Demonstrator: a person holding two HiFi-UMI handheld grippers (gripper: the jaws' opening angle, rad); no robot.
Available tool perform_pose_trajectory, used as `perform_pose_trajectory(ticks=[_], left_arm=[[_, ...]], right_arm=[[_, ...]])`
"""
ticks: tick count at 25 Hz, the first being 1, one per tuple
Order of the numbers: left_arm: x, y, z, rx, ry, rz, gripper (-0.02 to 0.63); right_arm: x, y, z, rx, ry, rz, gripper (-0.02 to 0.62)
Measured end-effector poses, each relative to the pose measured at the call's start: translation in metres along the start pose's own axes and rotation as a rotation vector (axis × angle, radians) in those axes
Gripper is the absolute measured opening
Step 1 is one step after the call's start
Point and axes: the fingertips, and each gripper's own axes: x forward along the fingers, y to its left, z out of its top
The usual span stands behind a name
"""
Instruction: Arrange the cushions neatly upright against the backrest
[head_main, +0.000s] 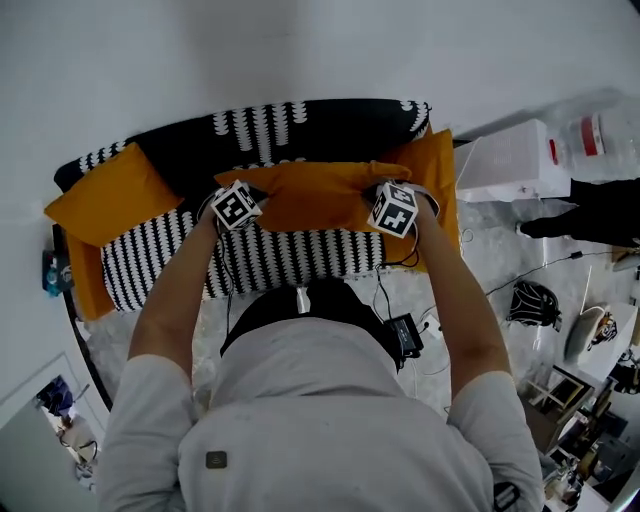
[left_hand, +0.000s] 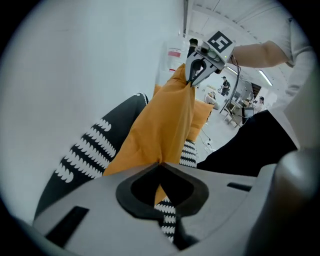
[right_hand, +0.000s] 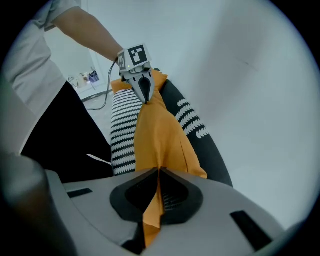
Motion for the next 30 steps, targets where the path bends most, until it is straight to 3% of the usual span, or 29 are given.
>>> perform_pose_trajectory(ticks=[6,17,30], left_arm=[[-0.037,0.013,-0.008,-0.028,0.013,0.087,0.014],[-0.112,0.014,-0.052,-0.151,0.017,0.244,0.014],[-0.157,0.034,-0.105,-0.186,0.035,0.280,0.014]], right_arm=[[-0.002,-0.007,0.029,-0.054,-0.071,0.010,0.031],[0.003,0.006,0.095,-0.196,-0.158,0.062,0.031],[0.036,0.013,0.160,-0.224,-0.177,0.097,0.031]])
